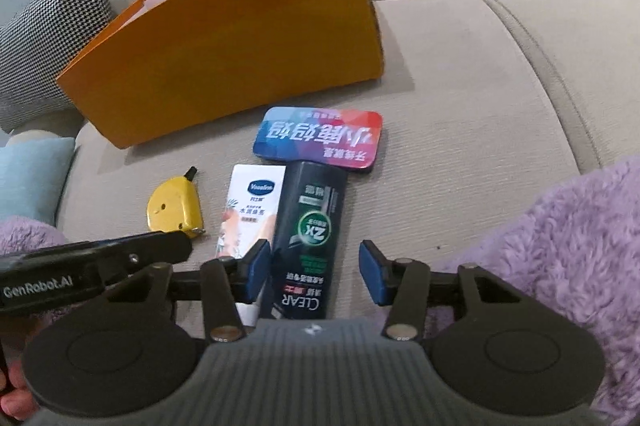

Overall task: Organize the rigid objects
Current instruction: 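Move both grippers back to the items on the sofa, then grasp the Vaseline tube with the left gripper while the right grasps the CLEAR bottle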

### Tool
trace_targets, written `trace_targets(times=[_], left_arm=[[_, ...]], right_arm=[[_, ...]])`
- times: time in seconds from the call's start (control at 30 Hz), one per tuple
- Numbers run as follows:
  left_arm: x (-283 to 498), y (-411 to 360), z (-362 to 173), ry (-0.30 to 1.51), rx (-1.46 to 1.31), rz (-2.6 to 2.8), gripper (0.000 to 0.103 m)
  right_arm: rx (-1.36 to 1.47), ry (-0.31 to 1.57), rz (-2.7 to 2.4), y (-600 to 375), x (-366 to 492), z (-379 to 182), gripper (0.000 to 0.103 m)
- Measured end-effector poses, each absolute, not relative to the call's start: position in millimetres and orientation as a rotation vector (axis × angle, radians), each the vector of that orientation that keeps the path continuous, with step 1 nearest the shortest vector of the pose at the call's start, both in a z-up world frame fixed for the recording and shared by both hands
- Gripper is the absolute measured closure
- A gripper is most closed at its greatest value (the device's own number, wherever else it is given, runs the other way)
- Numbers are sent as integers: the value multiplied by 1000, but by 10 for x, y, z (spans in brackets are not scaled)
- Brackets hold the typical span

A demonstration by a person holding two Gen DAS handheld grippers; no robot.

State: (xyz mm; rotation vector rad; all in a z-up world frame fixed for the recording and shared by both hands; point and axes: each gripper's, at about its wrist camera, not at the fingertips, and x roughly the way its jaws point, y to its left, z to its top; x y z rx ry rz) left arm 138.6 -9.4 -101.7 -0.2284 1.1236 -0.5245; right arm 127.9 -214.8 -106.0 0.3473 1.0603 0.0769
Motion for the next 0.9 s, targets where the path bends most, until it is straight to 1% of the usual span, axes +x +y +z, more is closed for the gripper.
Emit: trace_targets(times=[0.1, 0.27, 0.5, 0.67, 0.9], left_arm=[[1385, -160, -1102, 1156, -223, -539, 65], [1431, -265, -1222, 1190, -259, -550, 64], [1508, -281, -1386, 1228, -311, -520, 52], [1532, -309, -1424, 1217, -314, -526, 54], [1533, -351, -1430, 1189, -317, -534, 62]], right_arm=[[370, 1066, 77, -2158, 1283, -1070, 55], [429, 1067, 82, -2221, 1294, -1110, 62], [479, 1081, 104, -2268, 1326, -1151, 62], [522, 1099, 118, -2310, 1373, -1200, 61], [544, 1103, 125, -2326, 1397, -1236, 61]])
